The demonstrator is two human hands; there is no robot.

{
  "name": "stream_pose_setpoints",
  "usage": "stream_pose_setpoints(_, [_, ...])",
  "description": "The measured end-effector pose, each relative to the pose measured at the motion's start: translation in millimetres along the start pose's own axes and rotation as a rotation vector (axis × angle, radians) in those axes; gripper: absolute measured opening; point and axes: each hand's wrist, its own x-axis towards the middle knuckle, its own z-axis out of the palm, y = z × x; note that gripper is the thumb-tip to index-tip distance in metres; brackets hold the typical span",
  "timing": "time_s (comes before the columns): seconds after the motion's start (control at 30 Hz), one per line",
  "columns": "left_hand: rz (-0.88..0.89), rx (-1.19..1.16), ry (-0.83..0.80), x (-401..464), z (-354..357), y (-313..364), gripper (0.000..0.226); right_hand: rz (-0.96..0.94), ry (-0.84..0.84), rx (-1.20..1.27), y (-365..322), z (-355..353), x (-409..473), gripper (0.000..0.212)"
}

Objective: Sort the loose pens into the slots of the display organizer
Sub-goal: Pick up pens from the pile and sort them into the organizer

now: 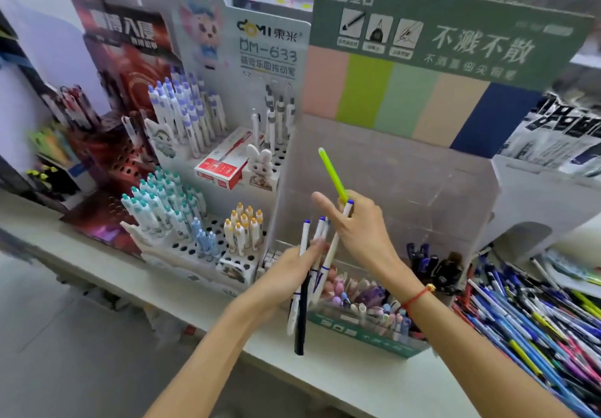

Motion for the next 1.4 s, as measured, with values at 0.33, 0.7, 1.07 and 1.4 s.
stream_pose_setpoints(0.33, [-0.039,-0.452,-0.193,12.9,-43.0,1.2,0.032,0.168,0.173,0.033,-25.6,15.8,-5.9,0.050])
stream_pose_setpoints(0.7, [0.088,-0.840,0.097,5.4,-8.8,1.7,0.026,0.268,-0.046,0.216,2.5,25.9,-80.6,0.049])
stream_pose_setpoints(1.07, [0.103,-0.806,0.029,13.2,19.1,11.6,0.036,0.260,0.122,0.333,-6.4,9.1,-59.3,0.015])
stream_pose_setpoints(1.4, [0.101,-0.755,0.133,18.6,23.5,7.0,0.035,0.238,0.218,0.529,-5.4,21.8,-49.1,0.020])
